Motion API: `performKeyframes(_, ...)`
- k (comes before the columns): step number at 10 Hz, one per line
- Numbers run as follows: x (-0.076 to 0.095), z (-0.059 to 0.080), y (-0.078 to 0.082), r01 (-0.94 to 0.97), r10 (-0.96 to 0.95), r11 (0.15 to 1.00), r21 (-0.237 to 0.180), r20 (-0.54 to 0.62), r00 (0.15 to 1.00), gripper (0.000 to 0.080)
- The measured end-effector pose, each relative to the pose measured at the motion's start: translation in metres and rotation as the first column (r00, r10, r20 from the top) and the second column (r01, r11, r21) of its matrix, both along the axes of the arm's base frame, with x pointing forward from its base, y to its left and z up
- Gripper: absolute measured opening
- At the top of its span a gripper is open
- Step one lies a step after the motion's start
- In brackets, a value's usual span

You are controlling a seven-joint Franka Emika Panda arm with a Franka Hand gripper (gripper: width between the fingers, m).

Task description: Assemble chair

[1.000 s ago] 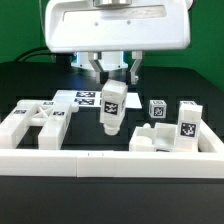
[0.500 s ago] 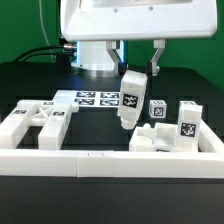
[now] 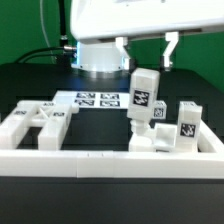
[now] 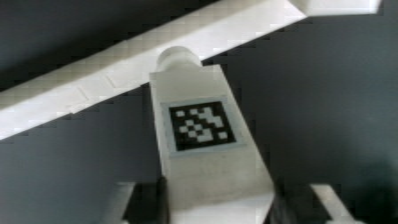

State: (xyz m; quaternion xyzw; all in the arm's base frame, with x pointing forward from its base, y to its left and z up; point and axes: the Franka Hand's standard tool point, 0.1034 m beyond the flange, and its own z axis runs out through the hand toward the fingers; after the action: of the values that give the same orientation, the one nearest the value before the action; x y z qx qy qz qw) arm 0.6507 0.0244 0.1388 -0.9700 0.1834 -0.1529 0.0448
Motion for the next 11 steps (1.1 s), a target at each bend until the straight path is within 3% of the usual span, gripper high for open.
performKeyframes(7, 0.0, 0.0, 0.0, 0.0, 0.0, 1.0, 0.0, 0.0, 1.0, 0.0279)
performKeyframes(8, 0.0078, 0.0048, -0.0007, 0.009, -0.008, 1.0, -0.011, 0.072, 0.997, 0.0279)
performKeyframes(9, 0.0069, 0.0037, -0.0005, 0.007, -0.006, 1.0, -0.011, 0.068, 0.998, 0.0279)
performKeyframes(11, -0.0004, 0.0018, 0.0071, 0.073, -0.075, 0.997, 0.025, 0.08, 0.994, 0.0279)
